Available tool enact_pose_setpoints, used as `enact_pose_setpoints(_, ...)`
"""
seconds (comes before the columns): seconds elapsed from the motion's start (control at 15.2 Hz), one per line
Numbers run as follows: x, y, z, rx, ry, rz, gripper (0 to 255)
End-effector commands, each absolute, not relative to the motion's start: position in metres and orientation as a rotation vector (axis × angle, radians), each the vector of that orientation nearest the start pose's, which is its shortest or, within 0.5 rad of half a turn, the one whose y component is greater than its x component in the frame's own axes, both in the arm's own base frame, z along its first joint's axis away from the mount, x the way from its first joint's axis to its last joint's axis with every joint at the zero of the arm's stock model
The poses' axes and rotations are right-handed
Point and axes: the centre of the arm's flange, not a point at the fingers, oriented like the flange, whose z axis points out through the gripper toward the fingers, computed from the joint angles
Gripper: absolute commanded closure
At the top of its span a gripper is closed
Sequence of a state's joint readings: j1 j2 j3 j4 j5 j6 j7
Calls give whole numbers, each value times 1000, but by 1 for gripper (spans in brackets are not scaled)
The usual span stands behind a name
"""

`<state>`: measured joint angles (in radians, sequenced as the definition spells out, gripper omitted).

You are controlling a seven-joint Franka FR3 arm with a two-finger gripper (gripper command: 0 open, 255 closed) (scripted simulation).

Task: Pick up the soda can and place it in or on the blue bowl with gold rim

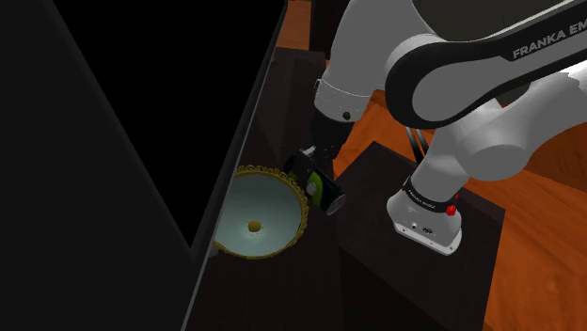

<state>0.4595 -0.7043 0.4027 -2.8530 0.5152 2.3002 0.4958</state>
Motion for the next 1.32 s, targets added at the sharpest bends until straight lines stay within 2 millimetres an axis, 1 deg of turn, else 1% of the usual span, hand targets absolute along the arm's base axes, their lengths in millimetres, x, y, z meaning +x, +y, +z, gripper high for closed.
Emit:
enact_pose_setpoints(0.0, 222, 248, 384, -2934, 40, -45, 255)
enact_pose_setpoints(1.25, 222, 248, 484, -2934, 40, -45, 255)
